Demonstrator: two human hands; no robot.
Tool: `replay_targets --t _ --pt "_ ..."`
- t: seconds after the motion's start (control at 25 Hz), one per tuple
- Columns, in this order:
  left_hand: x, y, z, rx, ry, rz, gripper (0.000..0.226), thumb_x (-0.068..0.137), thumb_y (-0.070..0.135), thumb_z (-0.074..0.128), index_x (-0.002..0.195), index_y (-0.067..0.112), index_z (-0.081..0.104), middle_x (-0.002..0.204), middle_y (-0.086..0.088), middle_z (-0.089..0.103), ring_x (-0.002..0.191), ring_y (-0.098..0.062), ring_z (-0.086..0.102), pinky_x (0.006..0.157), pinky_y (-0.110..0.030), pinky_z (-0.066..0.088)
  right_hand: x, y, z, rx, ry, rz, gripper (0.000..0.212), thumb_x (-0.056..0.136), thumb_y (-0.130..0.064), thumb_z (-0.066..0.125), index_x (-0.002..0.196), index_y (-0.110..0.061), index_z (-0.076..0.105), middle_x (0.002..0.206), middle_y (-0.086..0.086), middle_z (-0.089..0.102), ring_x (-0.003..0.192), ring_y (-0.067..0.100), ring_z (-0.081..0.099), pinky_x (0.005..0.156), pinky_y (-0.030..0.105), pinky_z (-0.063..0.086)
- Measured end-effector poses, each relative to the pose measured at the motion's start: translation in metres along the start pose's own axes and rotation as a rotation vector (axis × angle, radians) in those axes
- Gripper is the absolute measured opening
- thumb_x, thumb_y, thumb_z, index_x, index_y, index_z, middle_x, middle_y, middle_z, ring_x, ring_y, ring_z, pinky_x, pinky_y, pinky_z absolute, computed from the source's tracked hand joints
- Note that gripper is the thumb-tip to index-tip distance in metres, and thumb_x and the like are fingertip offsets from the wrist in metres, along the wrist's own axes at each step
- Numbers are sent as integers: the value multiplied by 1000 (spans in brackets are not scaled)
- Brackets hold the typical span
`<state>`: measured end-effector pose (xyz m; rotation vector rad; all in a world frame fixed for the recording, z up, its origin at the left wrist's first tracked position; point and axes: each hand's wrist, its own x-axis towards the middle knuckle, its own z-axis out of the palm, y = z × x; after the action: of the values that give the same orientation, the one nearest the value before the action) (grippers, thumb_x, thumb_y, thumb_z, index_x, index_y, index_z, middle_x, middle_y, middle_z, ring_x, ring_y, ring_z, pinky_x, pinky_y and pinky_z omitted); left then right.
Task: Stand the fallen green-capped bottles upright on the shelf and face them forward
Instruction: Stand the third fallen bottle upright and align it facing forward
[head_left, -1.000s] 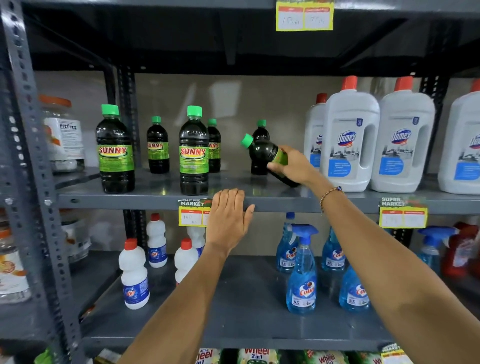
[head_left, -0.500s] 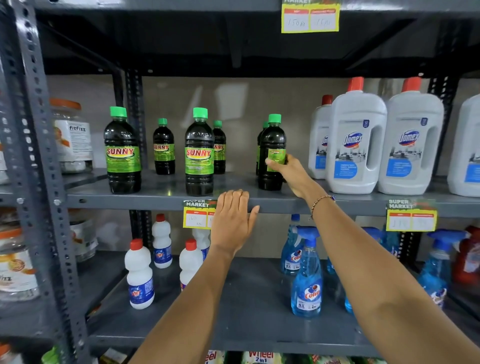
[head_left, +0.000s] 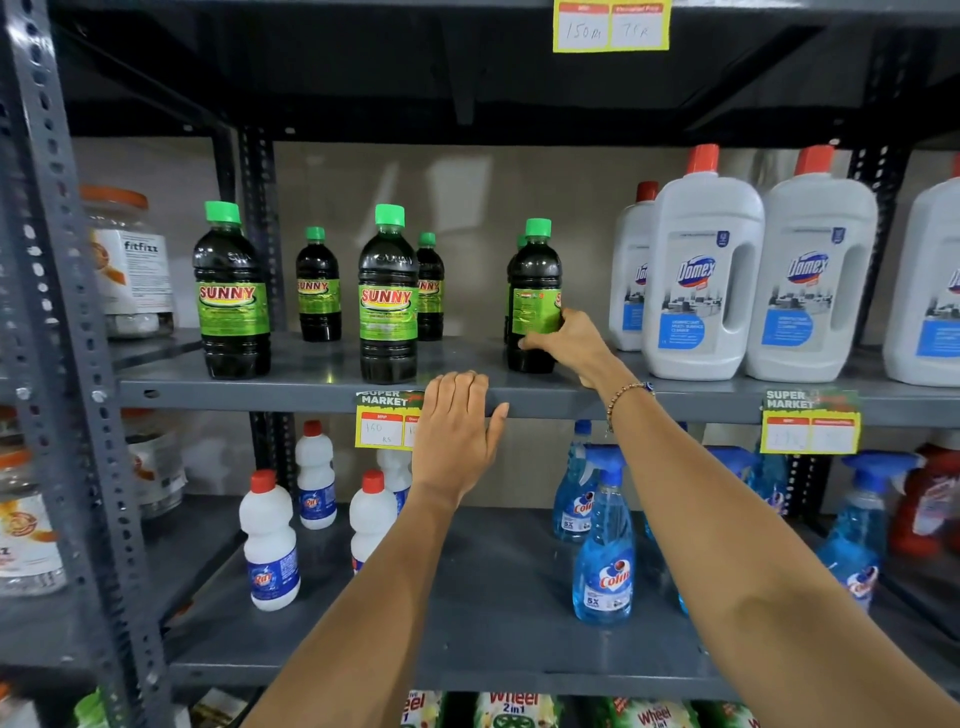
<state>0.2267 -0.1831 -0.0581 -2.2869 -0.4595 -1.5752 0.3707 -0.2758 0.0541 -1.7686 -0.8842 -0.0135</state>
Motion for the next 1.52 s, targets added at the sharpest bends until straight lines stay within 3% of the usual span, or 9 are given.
replay_targets --t 0.12,0.28,0.44,0.56,1.08,1.16,1.28,1.4,1.52 --pt "-1 0 0 -5 6 1 41 95 38 39 112 5 57 109 -11 63 102 -29 58 100 -38 33 -4 -1 1 -87 -5 -20 69 65 -40 83 121 -10 56 108 2 64 100 18 60 88 30 48" --pt "0 0 0 -12 12 -3 42 95 39 37 111 5 57 109 -11 63 102 -29 58 100 -38 33 -6 -3 -1 11 -77 34 57 69 -15 81 119 -6 56 115 11 66 111 27 60 93 32 47" --pt "-1 0 1 -13 18 -2 43 95 39 36 112 5 57 110 -11 63 103 -29 58 100 -38 35 -6 -3 1 -71 -70 28 80 58 -39 87 124 -9 53 115 5 65 106 21 60 94 37 49" --pt "-1 0 2 -14 29 2 42 95 39 37 112 5 57 109 -12 63 102 -29 57 100 -39 36 -7 -5 1 -58 -100 46 64 66 -25 83 120 -7 54 113 9 65 100 21 59 84 31 48" --pt "-2 0 4 -32 24 8 40 95 38 40 110 6 57 108 -11 63 102 -29 57 99 -38 36 11 16 1 -80 -110 55 109 31 -61 83 124 -13 51 113 4 65 106 21 62 91 35 51" --pt "3 5 -2 -36 10 -25 36 95 37 40 102 7 59 100 -10 62 92 -29 57 90 -37 39 0 7 -5 -53 -138 45 102 38 -55 88 124 -13 53 114 5 67 109 22 62 97 39 50" --pt "27 14 -20 -39 -57 -141 36 96 35 36 82 9 57 79 -8 61 75 -27 56 71 -37 41 -26 -12 -18 -35 -189 53 67 70 -21 83 128 -6 52 123 10 64 116 23 59 105 39 44" --pt "69 14 -31 -399 -168 -325 39 99 37 33 90 7 58 83 -9 65 80 -29 61 68 -35 43 -26 -7 -29 -19 -141 55 66 77 -11 76 134 0 44 128 8 58 119 21 54 108 35 40" --pt "110 10 -26 -916 -445 -565 49 99 34 39 138 5 35 135 -10 51 125 -26 48 95 -27 36 -20 -3 -32 -3 -99 52 69 78 -10 75 136 4 42 134 17 56 124 26 53 109 40 40"
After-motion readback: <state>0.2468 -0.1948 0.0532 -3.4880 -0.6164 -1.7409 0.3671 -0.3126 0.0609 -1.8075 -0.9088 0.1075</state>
